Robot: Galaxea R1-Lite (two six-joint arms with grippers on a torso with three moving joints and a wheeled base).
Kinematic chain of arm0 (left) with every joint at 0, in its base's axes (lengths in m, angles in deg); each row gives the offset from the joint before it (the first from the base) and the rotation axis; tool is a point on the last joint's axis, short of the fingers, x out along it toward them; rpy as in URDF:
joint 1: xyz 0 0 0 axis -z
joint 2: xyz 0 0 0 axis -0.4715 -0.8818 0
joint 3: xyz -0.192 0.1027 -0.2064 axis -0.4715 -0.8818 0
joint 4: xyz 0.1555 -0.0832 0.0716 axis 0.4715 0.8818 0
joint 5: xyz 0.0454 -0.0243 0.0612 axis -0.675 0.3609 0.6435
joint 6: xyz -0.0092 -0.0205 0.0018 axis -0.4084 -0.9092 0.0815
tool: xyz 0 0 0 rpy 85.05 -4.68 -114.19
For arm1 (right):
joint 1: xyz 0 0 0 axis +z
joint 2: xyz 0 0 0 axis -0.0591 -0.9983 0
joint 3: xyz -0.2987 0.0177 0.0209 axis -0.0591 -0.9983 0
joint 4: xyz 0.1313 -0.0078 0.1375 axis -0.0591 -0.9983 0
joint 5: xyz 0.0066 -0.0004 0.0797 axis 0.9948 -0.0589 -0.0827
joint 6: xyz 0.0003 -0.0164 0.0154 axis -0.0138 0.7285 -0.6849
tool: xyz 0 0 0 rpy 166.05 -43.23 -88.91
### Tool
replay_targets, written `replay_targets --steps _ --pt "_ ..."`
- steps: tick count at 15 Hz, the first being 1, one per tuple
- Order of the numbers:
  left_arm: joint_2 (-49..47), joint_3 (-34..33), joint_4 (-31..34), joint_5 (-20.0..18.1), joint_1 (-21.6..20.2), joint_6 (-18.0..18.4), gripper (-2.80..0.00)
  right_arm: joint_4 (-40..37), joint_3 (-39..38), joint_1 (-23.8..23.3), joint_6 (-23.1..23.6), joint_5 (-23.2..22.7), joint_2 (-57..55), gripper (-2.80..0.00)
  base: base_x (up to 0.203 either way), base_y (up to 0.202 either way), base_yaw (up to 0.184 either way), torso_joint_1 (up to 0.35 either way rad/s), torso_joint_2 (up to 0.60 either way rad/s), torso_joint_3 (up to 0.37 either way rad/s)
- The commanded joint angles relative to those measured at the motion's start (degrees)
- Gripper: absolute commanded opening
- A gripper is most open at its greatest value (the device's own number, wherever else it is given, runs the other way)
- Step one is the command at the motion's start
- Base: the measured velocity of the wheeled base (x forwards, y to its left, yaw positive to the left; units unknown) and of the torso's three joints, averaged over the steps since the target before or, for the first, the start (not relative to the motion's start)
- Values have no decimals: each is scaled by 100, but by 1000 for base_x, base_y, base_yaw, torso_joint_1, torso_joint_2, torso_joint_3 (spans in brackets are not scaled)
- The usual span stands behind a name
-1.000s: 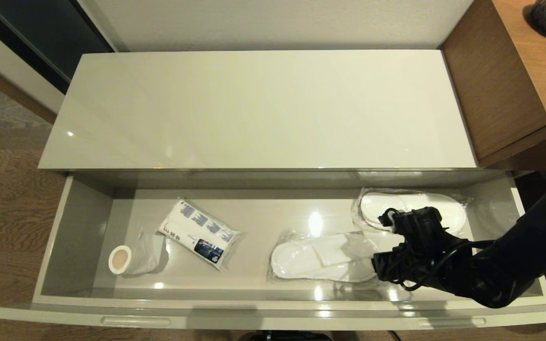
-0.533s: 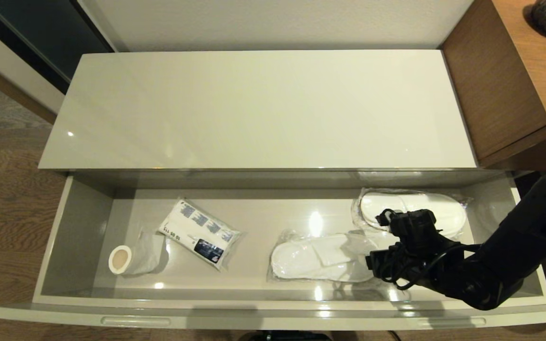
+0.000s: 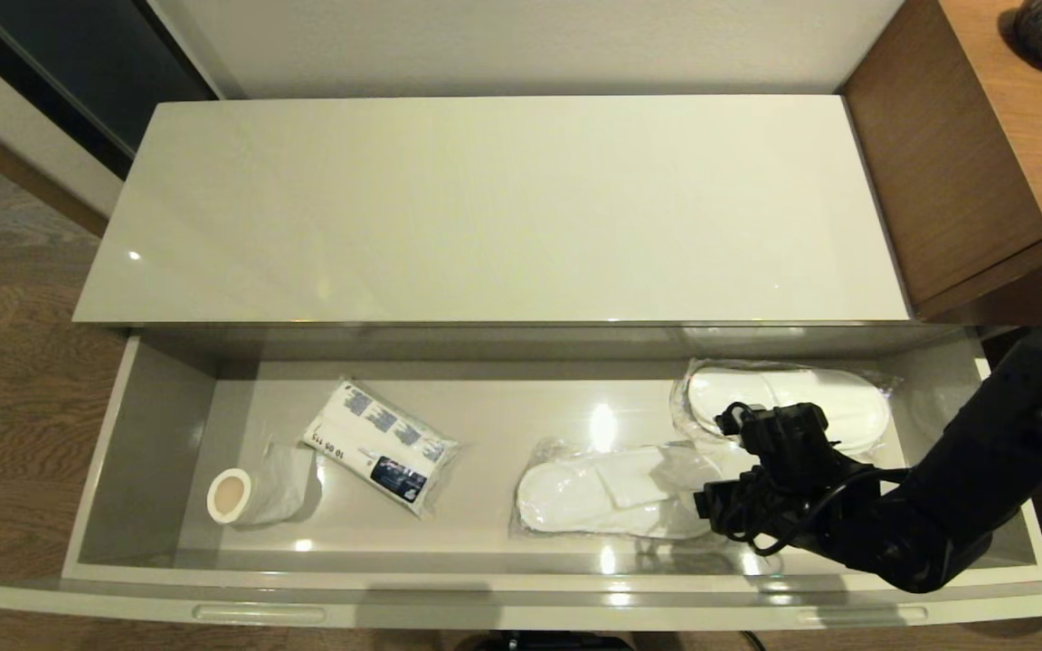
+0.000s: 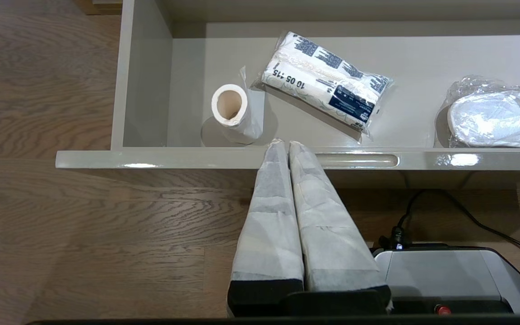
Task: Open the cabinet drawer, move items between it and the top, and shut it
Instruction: Take out the disposable slippers from the drawer
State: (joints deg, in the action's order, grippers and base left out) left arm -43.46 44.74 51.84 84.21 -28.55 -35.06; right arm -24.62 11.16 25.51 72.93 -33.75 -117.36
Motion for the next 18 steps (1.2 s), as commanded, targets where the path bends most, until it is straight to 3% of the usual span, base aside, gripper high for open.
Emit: replay_targets --steps 1,7,18 --pt "-9 0 -1 2 -2 2 -280 24 -17 11 -12 8 -11 0 0 0 0 0 0 0" --pt "-9 0 -1 2 -2 -3 -280 -77 -163 -54 15 -52 548 0 0 0 0 0 0 0" --pt "-9 0 -1 2 -2 -3 -280 33 -127 206 -12 30 -38 0 0 0 0 0 0 0"
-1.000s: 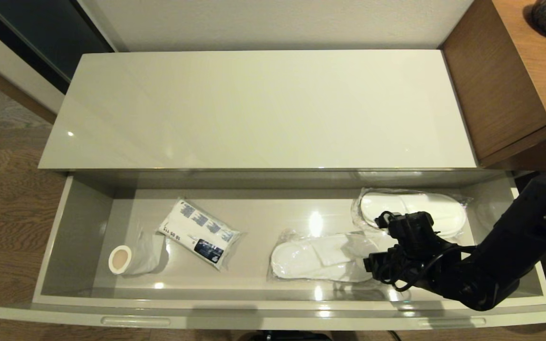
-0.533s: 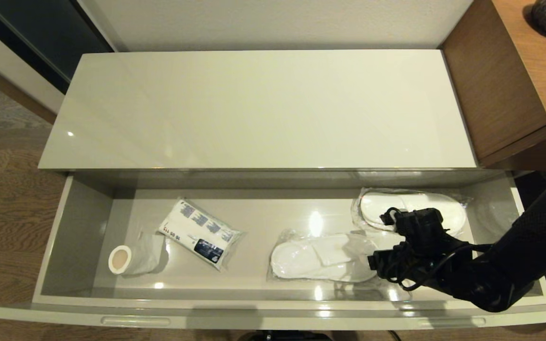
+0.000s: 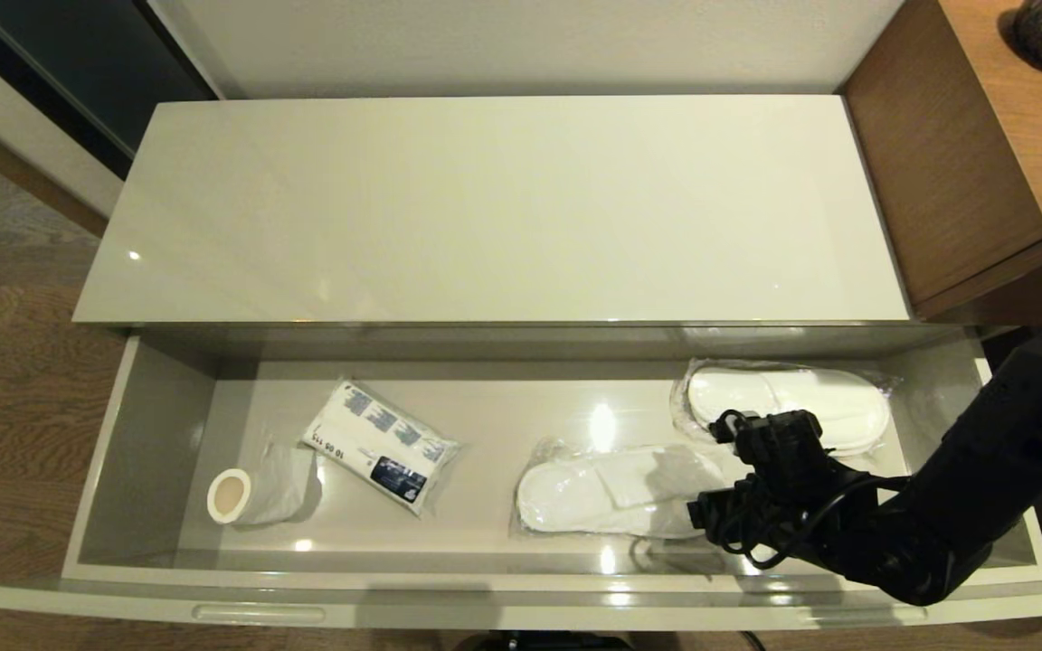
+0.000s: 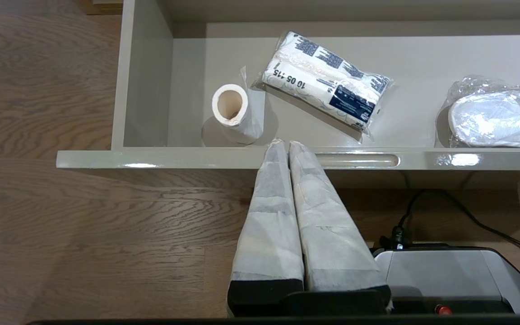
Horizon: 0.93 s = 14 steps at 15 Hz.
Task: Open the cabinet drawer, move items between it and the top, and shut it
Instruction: Take out the disposable slippers from the drawer
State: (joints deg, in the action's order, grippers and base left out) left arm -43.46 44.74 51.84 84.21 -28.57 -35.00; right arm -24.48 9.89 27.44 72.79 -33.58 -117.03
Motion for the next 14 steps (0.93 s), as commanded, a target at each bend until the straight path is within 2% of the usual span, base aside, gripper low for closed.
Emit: replay_targets --steps 1,4,7,12,14 --pt "-9 0 -1 3 0 -9 -280 19 -5 29 2 18 -88 0 0 0 0 0 0 0" --pt "-9 0 -1 3 0 -1 -280 191 -55 238 4 454 -234 0 0 0 0 0 0 0" --pt "-9 0 -1 3 0 -9 -280 520 -190 390 20 492 -264 0 0 0 0 0 0 0" --pt "-9 0 -1 3 0 -6 -280 518 -107 391 79 513 -129 0 0 0 0 0 0 0" --pt "-9 0 -1 3 3 -3 -280 522 -86 591 132 688 -48 0 0 0 0 0 0 0"
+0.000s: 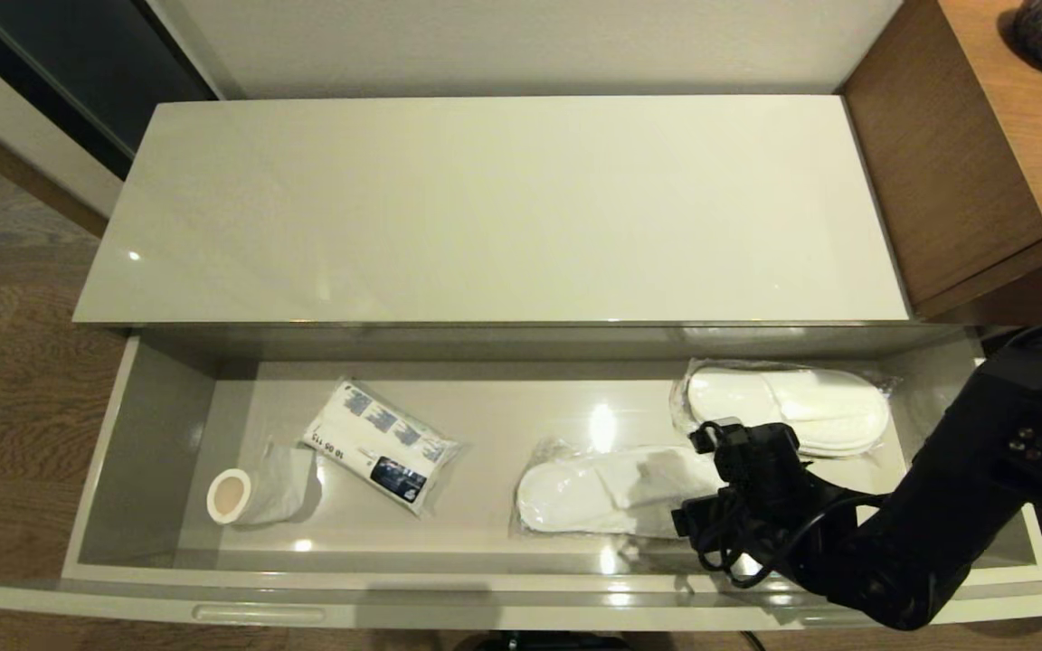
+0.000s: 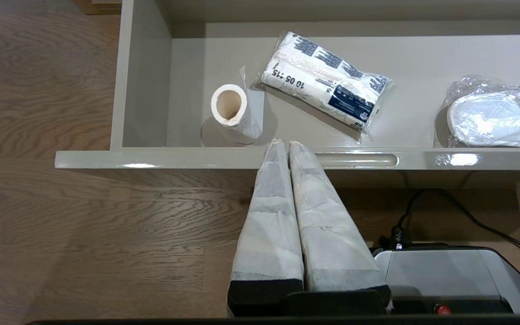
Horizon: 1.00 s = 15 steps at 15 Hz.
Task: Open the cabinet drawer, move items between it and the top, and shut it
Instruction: Take out the disposable slippers from the drawer
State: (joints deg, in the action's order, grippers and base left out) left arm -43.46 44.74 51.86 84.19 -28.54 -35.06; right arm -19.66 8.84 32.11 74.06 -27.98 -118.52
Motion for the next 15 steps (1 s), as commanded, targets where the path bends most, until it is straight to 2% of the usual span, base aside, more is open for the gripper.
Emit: replay_targets --steps 1,15 --pt "-9 0 1 5 -4 1 -280 63 41 187 15 243 117 0 0 0 0 0 0 0" --pt "-9 0 -2 5 -4 0 -280 7 287 362 108 306 236 0 0 0 0 0 0 0"
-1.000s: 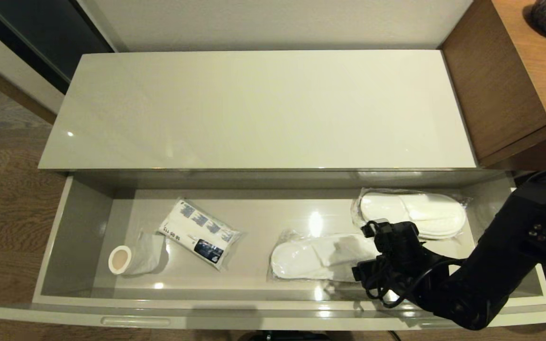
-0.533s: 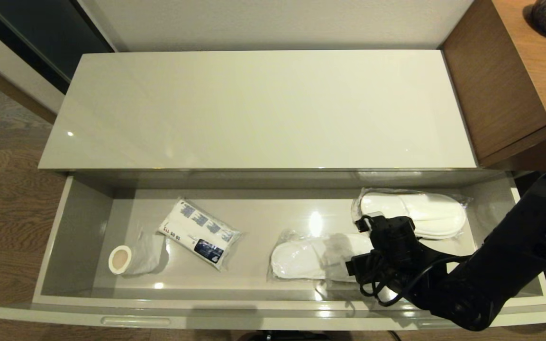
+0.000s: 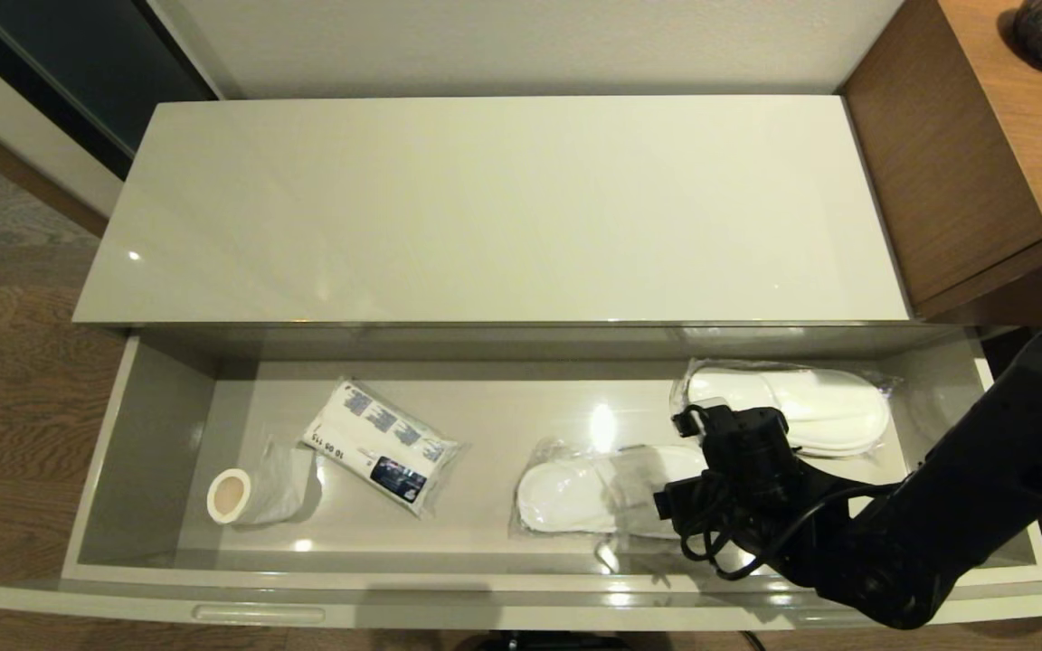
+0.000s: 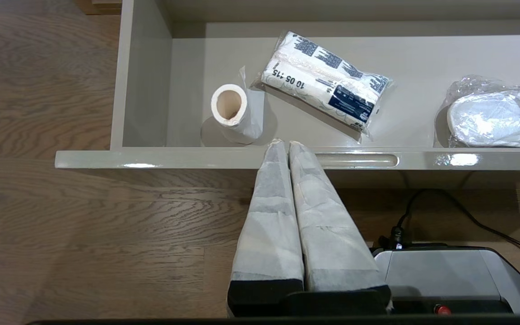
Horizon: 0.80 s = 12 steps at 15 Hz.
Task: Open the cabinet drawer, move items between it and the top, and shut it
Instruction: Take out the disposable slippers from the drawer
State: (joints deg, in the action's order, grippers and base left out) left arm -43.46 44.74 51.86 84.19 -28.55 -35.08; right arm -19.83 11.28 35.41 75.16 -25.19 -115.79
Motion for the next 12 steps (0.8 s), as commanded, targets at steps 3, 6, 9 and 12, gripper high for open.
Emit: replay_targets --steps 3,6,9,12 --pt "-9 0 -2 5 -2 -1 -280 29 149 30 64 32 -143 0 0 0 0 0 0 0" --pt "-9 0 -2 5 -2 -1 -280 28 250 31 64 23 -263 0 0 0 0 0 0 0" --pt "-9 0 -2 5 -2 -1 -280 60 355 29 56 35 -399 0 0 0 0 0 0 0" --pt "-9 0 7 5 -2 -1 -280 26 553 37 46 56 -467 0 0 0 0 0 0 0"
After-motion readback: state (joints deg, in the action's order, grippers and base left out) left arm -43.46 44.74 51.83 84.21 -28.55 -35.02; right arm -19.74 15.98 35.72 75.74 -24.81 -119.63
